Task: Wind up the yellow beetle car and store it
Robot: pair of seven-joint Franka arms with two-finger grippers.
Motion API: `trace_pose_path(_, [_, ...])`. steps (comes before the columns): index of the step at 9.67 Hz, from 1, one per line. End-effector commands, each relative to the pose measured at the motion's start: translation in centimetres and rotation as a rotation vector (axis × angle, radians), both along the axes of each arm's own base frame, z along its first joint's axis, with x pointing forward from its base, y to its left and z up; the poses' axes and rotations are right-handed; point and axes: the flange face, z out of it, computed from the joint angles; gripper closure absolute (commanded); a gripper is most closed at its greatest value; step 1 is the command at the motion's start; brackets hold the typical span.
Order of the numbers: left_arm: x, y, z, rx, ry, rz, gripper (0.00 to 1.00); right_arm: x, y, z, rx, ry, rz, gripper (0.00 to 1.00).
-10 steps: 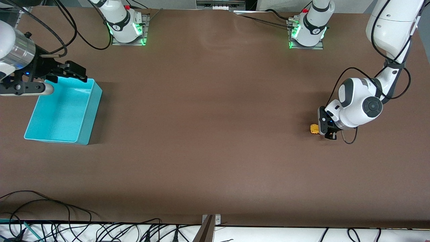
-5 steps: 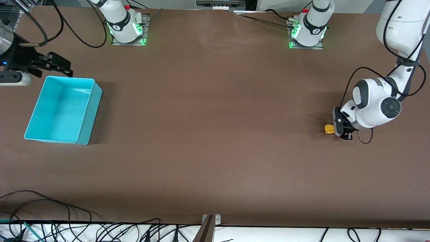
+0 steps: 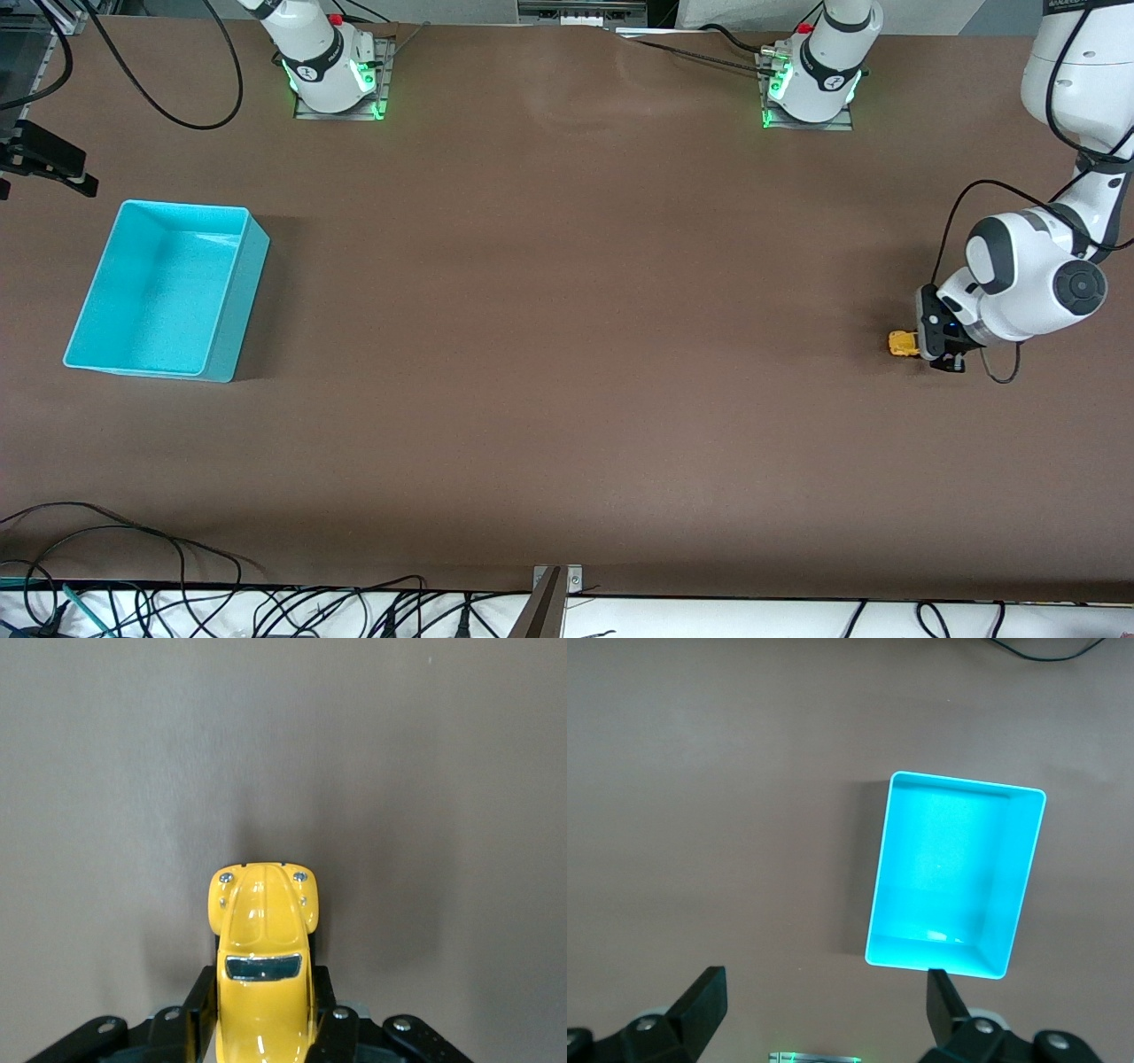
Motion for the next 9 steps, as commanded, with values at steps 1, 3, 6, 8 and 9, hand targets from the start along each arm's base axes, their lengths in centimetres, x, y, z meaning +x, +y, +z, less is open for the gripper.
trace_pose_path(1, [-0.6, 1.7, -3.5, -0.009, 0.046, -0.009, 0.87, 0.9, -0.6, -0.5, -0.012, -0.008, 0.005, 0.0])
trace_pose_path(3, [-0.2, 3.2, -2.8, -0.005, 0.028, -0.031, 0.87, 1.6, -1.2, -2.0, 0.001, 0.014, -0.016, 0.0])
trace_pose_path(6, [-1.6, 6.4, -3.3, -0.011, 0.042, 0.003, 0.87, 4.0, -0.5, -5.3, 0.069, -0.045, -0.014, 0.0])
trace_pose_path(8, [-2.2, 8.4, -3.1, -0.015, 0.049, 0.034, 0.86, 4.1, 0.0, -6.3, 0.063, -0.036, -0.006, 0.0])
trace_pose_path(9, [-2.6, 9.5, -3.0, -0.018, 0.055, 0.032, 0.86, 4.1, 0.4, -6.9, 0.06, -0.025, 0.002, 0.0])
